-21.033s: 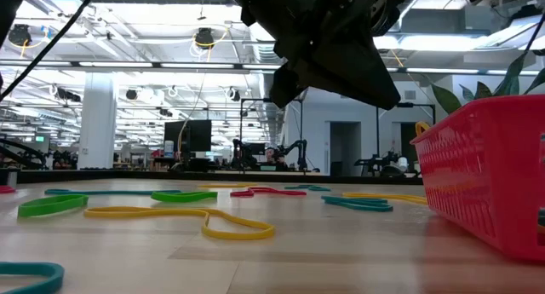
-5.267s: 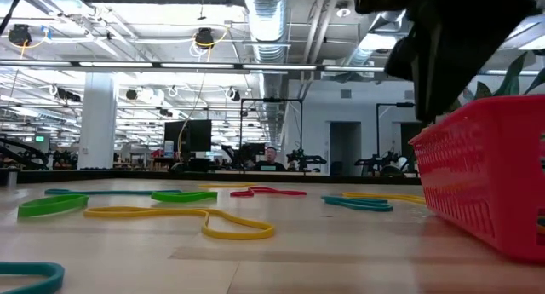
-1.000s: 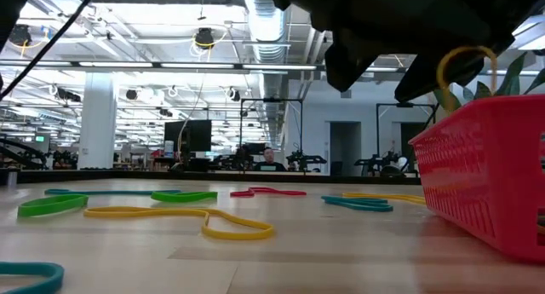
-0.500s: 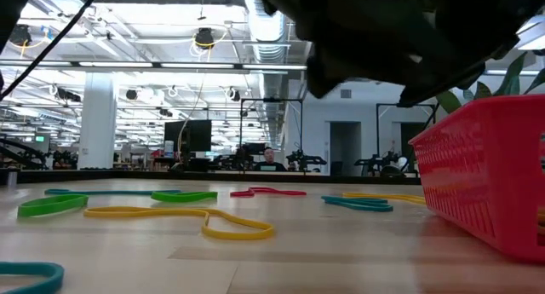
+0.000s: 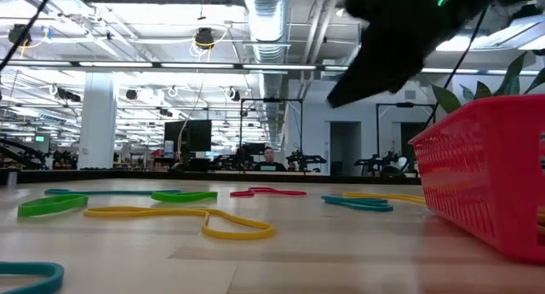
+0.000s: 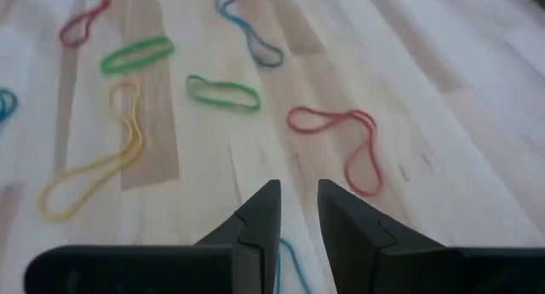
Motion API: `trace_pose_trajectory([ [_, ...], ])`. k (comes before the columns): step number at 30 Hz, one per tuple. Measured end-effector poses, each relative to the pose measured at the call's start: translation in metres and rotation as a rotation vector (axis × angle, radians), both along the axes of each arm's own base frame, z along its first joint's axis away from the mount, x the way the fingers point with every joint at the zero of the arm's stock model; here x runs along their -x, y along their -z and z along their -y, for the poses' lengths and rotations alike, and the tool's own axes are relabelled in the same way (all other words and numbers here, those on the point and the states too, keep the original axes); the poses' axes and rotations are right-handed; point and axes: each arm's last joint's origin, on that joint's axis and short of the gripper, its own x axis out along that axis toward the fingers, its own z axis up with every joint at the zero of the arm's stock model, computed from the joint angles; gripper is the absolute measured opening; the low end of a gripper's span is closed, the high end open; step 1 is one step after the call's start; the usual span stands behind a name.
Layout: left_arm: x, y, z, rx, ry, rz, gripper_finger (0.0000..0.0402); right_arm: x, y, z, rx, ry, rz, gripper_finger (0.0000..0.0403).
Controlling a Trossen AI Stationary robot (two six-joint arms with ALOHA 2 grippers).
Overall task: Pick and place items into bin
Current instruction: Put the red rubber band into the red bin
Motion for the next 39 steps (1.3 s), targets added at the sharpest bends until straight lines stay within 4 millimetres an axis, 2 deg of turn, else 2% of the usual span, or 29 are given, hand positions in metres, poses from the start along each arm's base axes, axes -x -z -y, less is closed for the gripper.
trace_pose_trajectory([
  [3,0.025,-0.028,-0.008,-0.052,-0.069,0.064,0.0107,-0.013,0.019,0.009,0.002,-0.055,-0.057,0.0075],
  [5,0.038,-0.039,-0.012,-0.088,-0.11,0.081,0.0107,-0.022,0.029,0.017,-0.006,-0.073,-0.098,0.0075],
  [11,0.062,-0.054,-0.021,-0.168,-0.221,0.1,0.0107,-0.058,0.035,0.055,-0.03,-0.016,-0.113,0.0075],
  [18,0.062,-0.048,-0.02,-0.187,-0.226,0.054,0.0107,-0.091,0.051,0.09,-0.056,0.024,-0.144,0.0075],
  [24,0.061,-0.042,-0.019,-0.198,-0.228,0.011,0.0107,-0.104,0.069,0.107,-0.036,0.05,-0.194,0.0075],
  [35,0.062,-0.041,-0.016,-0.199,-0.219,0.009,0.0107,-0.102,0.069,0.11,-0.073,0.028,-0.24,0.0075],
  [39,0.062,-0.041,-0.016,-0.198,-0.22,0.009,0.0107,-0.105,0.076,0.108,-0.103,0.029,-0.231,0.0075],
])
